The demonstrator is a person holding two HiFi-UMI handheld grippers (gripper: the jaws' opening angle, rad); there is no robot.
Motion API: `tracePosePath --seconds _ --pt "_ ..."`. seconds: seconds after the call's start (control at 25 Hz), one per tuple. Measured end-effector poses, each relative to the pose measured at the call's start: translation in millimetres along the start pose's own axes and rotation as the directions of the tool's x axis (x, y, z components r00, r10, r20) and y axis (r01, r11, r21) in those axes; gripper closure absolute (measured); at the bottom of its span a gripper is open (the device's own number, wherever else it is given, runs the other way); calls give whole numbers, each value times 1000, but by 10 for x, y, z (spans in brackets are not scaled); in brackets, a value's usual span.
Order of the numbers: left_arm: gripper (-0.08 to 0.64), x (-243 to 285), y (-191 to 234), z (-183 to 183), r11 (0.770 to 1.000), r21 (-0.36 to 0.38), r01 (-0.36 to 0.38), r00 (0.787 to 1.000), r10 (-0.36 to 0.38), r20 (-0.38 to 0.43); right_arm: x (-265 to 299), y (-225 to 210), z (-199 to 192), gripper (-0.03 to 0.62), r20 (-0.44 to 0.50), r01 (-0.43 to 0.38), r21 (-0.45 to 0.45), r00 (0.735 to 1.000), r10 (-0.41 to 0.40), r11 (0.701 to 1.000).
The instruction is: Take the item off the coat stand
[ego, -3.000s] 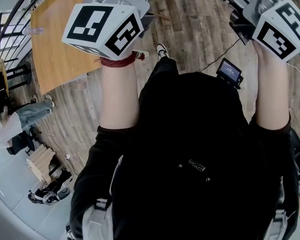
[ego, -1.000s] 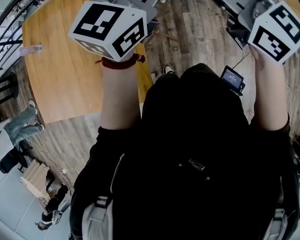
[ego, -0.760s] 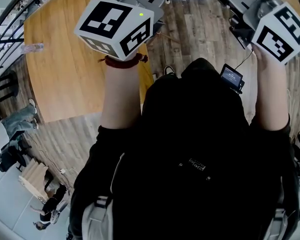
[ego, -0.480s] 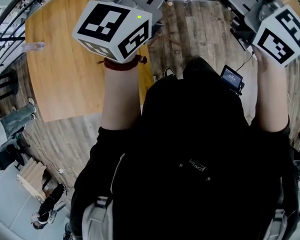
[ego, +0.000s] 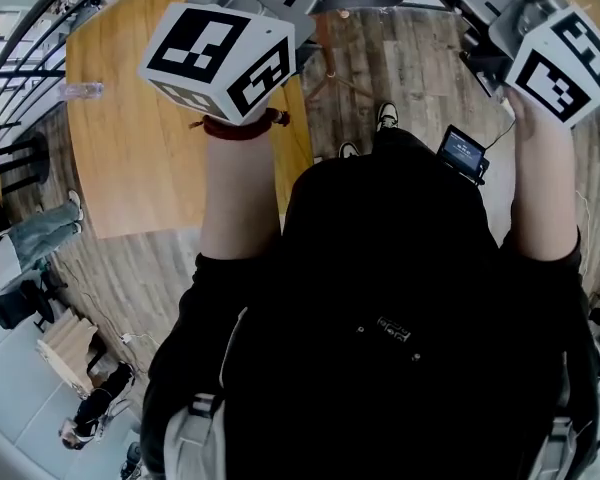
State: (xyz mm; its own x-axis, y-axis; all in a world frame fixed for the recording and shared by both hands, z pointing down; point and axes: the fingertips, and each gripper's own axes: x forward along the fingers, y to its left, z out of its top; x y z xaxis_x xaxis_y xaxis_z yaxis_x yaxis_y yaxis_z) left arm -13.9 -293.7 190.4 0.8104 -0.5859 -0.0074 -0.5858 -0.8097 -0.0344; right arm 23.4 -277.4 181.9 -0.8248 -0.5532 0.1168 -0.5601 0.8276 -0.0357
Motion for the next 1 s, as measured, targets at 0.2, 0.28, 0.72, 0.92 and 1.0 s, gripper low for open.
tracePosePath --seconds 0.2,0.28,0.72,0.92,1.0 --pt "555 -57 82 -20 1000 -5 -18 1000 18 -5 42 17 22 577 9 -4 0 1000 4 1000" --pt "555 -59 89 -17 1000 -5 -23 1000 23 -6 41 11 38 577 13 -7 -2 1000 7 1000" --pt "555 -205 108 -32 999 -11 -48 999 48 26 20 4 -76 577 58 -23 -5 998 23 1000" --pt "555 -305 188 36 997 8 -78 996 78 34 -20 -71 -34 577 67 11 3 998 -11 1000" --pt "555 -323 223 25 996 4 -92 995 91 33 -24 -120 -16 577 76 32 -2 997 -31 999"
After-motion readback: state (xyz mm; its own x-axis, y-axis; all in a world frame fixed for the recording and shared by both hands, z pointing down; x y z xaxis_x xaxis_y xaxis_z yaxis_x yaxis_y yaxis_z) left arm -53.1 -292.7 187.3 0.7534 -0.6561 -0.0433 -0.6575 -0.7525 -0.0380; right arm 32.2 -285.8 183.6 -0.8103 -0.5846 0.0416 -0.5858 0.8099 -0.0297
